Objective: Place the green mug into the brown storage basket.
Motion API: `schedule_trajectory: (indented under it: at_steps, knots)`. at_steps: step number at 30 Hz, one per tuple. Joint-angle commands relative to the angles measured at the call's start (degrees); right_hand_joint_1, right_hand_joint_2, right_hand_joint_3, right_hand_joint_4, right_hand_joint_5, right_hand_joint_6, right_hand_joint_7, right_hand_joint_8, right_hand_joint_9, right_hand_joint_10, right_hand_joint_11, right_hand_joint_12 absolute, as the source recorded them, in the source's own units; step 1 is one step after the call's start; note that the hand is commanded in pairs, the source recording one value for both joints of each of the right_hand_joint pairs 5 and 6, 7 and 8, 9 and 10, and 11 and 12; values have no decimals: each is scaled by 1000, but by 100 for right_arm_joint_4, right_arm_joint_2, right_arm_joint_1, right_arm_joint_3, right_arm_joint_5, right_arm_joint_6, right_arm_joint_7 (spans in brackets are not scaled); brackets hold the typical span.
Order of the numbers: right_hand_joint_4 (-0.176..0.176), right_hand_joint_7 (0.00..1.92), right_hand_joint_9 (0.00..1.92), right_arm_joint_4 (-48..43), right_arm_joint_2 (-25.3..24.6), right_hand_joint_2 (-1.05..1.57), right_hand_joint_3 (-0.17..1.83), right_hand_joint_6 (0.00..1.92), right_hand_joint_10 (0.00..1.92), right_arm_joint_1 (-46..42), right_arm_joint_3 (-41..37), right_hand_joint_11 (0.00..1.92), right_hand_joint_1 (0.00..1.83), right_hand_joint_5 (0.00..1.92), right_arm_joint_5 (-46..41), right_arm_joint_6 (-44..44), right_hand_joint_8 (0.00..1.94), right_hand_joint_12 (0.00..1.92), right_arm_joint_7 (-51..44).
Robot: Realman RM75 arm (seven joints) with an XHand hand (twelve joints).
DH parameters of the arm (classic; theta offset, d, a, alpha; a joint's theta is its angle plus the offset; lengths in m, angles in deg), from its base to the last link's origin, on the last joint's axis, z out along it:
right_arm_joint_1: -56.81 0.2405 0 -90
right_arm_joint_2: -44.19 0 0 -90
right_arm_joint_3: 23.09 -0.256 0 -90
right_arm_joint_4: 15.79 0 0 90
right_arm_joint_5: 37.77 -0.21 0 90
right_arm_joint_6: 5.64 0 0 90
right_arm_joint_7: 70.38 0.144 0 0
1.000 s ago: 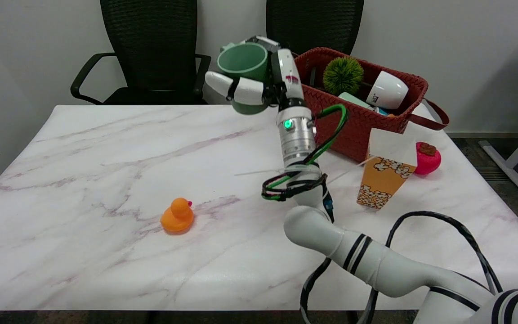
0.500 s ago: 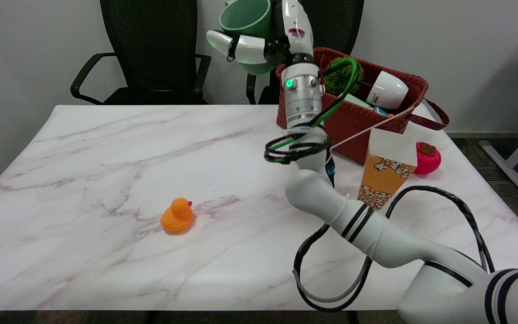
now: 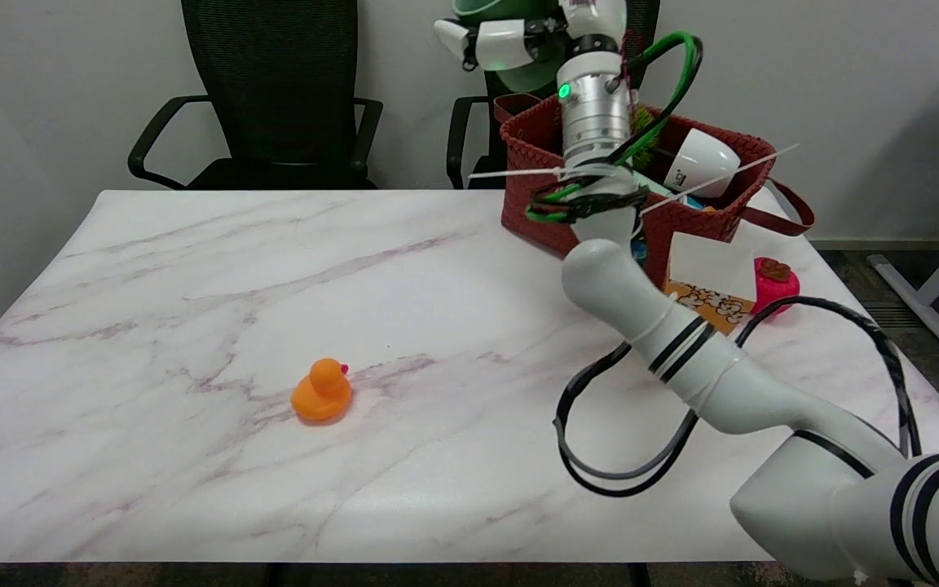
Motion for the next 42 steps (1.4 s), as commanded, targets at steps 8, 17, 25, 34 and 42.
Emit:
schedule_trajectory:
  at_steps: [8,17,25,34,42]
  knots:
    - [0,1389,1271,198,1532,219,809,915,1271,541,-871,939,1268,915,-2178,-1134,1389,939,-2872]
    - [0,1378,1261,1003,1887,166,847,884,1261,545,-985,927,1274,884,-2456,-1464,1378,927,-2930]
    - [0,1349,1246,1242,2289,143,853,812,1246,499,-942,921,1282,812,-2460,-1990,1349,921,-3183]
    - [0,1330,1227,1401,2462,99,884,743,1227,212,-1063,892,1317,743,-2762,-2313,1330,892,-3191]
    - [0,1320,1217,1494,2540,81,909,739,1217,-153,-981,876,1292,739,-3152,-2455,1320,876,-3191]
